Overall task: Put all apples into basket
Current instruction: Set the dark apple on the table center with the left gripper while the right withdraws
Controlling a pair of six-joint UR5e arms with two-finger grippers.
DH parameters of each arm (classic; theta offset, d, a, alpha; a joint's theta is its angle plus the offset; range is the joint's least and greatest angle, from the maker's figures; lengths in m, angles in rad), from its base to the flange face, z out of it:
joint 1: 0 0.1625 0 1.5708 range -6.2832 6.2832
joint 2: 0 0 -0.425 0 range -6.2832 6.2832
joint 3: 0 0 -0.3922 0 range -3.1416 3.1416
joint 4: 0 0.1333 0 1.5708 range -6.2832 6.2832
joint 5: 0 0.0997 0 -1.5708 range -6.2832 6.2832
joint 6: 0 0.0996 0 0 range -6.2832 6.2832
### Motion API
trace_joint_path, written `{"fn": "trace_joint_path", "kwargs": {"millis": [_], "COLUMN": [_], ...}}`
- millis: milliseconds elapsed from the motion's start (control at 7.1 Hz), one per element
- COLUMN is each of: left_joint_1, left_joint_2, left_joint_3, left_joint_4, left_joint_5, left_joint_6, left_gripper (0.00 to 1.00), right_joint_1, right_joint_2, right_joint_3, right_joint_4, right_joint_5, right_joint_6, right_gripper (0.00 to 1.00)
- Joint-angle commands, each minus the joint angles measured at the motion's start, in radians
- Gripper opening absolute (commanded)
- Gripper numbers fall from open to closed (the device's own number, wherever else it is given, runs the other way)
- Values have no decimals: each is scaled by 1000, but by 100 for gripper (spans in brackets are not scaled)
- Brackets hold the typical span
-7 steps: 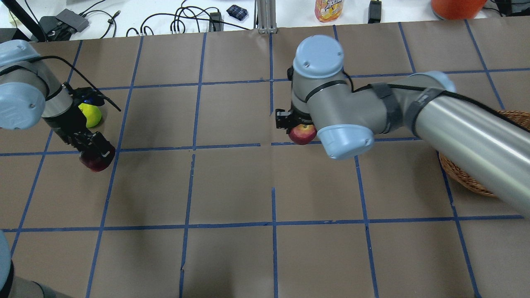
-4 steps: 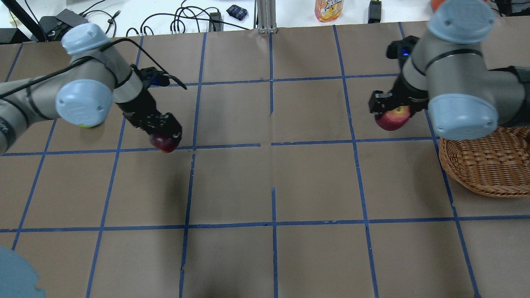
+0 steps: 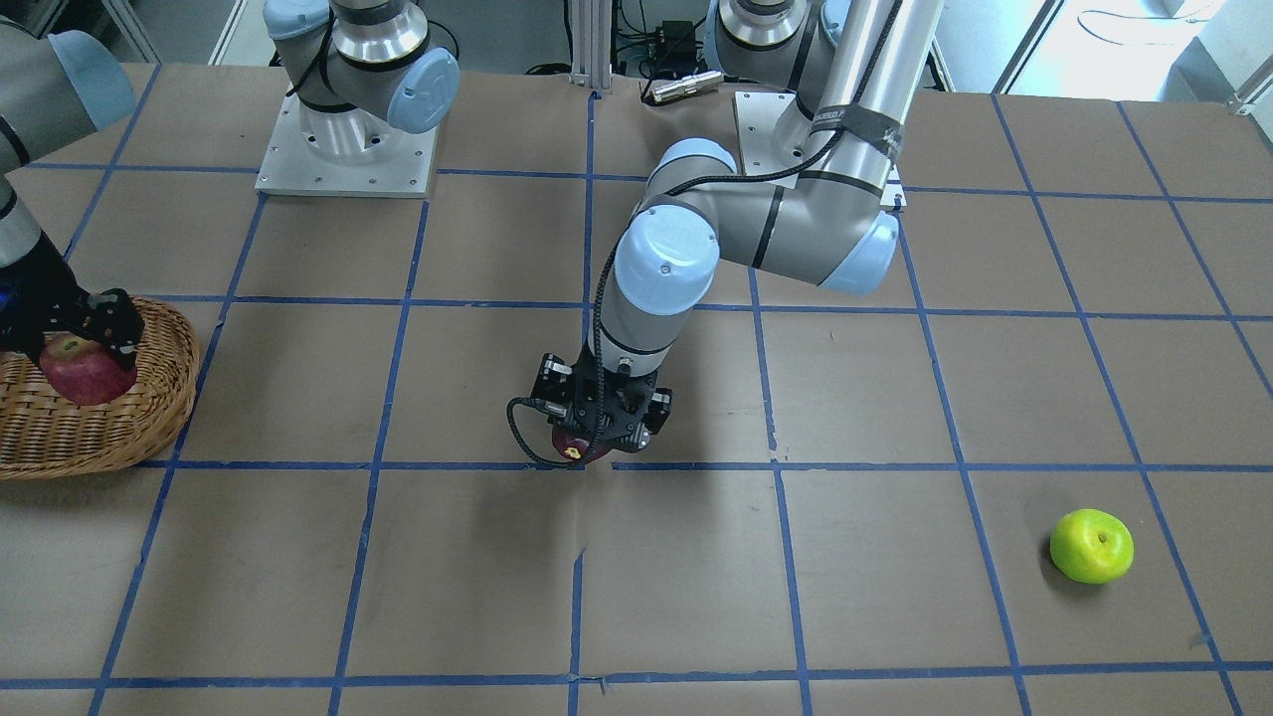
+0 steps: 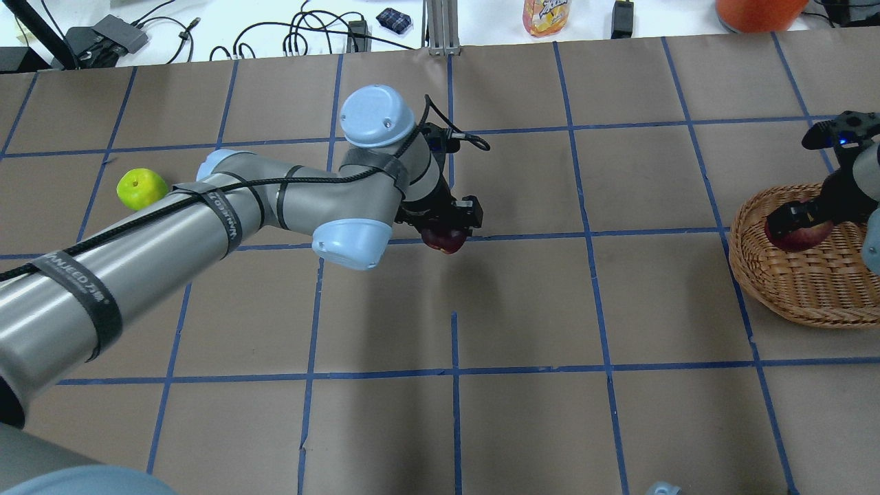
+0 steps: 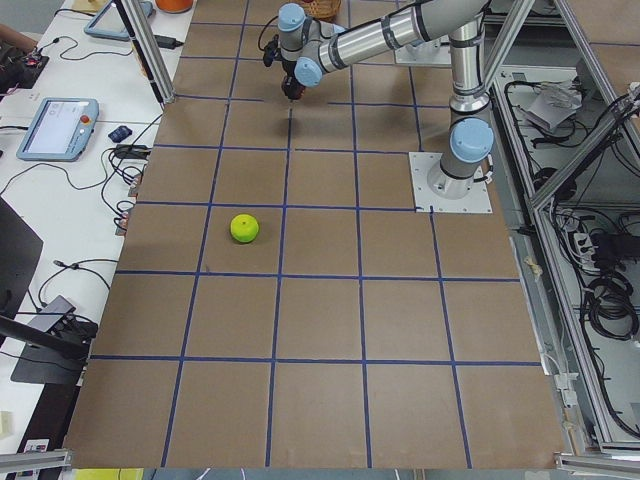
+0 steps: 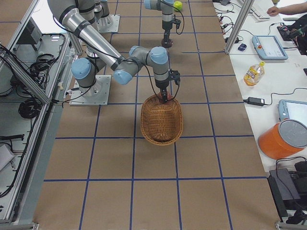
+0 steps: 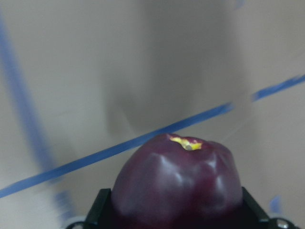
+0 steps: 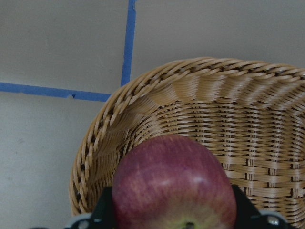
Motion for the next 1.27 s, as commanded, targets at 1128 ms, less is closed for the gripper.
{"fn": "trace_joint_path", "kwargs": {"millis": [1128], "left_joint_1": [539], "left_joint_2": [105], "left_joint_3": [139], "left_joint_4": [-371], "left_joint_5": [215], "left_joint_6": [609], "left_gripper": [100], "right_joint_1": [714], "right_joint_2": [153], "right_joint_3": [-205], "right_joint_4": [22], "right_joint_5": [14], "right_joint_6": [933], "right_gripper": [100]}}
